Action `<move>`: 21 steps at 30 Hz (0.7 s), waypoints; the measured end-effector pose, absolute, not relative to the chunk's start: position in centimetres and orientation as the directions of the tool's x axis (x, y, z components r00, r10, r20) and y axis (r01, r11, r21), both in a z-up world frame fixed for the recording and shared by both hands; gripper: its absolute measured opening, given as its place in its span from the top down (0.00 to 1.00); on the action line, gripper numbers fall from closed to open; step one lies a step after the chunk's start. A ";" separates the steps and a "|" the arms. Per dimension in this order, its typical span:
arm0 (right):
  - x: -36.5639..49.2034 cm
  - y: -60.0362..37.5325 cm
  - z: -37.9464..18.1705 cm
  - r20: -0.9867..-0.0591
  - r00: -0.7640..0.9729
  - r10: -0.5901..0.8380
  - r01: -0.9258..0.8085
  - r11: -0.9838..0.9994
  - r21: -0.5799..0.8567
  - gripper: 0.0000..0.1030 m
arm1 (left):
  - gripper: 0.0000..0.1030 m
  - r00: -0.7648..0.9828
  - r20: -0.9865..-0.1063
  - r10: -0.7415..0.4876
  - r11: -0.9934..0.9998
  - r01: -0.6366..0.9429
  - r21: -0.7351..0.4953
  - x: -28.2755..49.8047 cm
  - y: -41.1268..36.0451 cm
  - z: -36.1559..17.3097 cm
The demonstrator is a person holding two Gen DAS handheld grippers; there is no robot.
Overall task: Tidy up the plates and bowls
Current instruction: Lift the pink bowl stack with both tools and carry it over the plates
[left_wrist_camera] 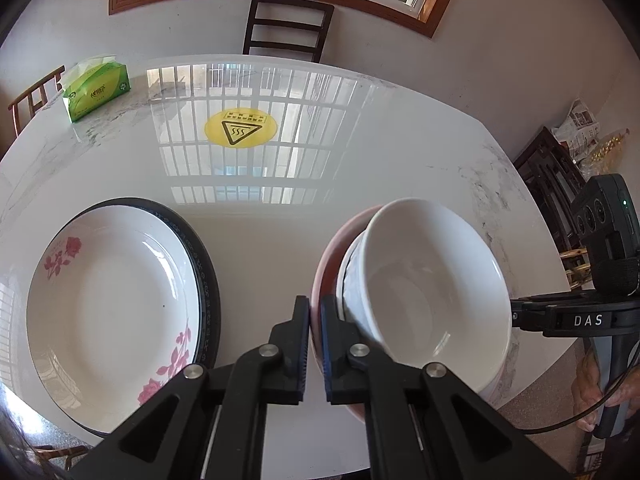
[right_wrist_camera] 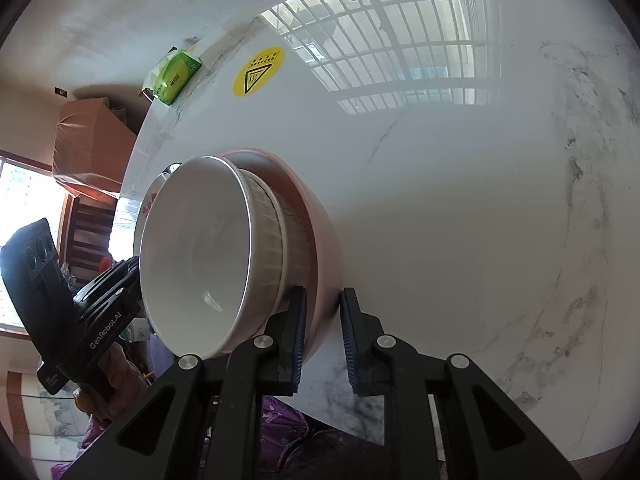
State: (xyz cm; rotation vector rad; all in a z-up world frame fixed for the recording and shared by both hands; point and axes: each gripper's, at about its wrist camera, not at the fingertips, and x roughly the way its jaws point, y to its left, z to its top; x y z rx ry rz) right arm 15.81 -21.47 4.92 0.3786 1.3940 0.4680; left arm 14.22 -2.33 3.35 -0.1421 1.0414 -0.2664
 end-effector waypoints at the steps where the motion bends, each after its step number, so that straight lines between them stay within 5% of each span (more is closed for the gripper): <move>1: 15.7 -21.4 5.0 -0.844 0.112 0.524 -0.096 0.851 0.516 0.81 | 0.97 0.481 -0.830 -0.283 0.959 0.144 -0.244 14.2 -2.2 3.4; 21: 15.7 -20.7 6.0 -0.804 0.124 0.582 -0.102 0.813 0.573 0.81 | 0.97 0.516 -0.816 -0.263 0.963 0.096 -0.250 14.3 -0.7 5.9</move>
